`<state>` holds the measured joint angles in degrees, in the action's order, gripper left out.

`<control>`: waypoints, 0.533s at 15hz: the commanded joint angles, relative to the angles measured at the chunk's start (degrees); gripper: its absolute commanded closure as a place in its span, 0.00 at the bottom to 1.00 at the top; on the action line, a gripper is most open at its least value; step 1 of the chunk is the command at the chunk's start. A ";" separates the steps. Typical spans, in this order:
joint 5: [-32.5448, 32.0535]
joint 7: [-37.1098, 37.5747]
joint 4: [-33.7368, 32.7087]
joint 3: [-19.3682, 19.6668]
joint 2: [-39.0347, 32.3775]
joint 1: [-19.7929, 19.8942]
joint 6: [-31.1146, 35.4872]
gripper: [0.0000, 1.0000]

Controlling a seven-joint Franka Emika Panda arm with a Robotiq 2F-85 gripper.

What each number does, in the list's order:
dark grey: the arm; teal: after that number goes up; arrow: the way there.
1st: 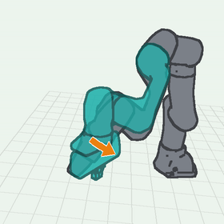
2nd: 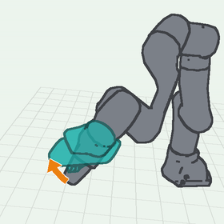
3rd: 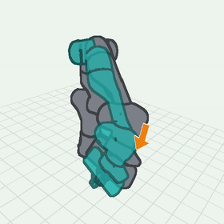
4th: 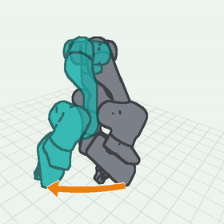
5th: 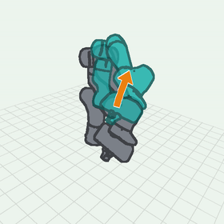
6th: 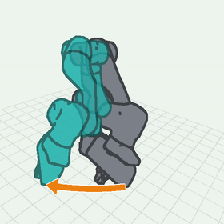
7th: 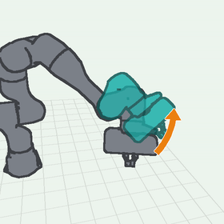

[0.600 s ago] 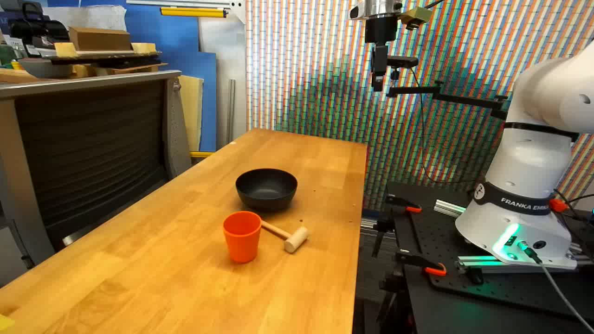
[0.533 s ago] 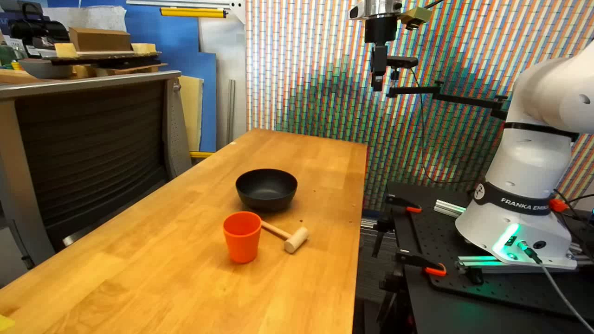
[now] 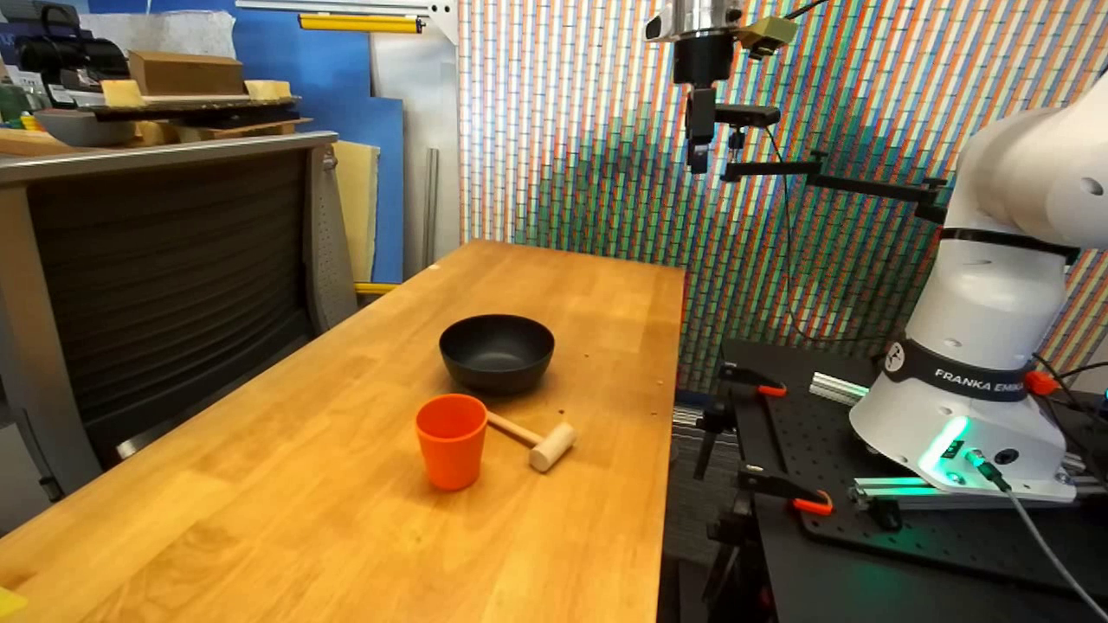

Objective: Put the cup in the bowl

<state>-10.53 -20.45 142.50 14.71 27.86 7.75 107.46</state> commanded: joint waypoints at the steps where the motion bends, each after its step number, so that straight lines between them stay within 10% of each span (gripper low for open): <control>1: 5.00 -3.39 -8.31 -1.13 -13.83 -4.54 2.24 0.00; 8: 6.72 -10.57 -24.74 -10.73 -36.42 -9.57 2.04 0.00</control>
<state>-4.91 -26.25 127.70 7.34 1.66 -1.19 111.75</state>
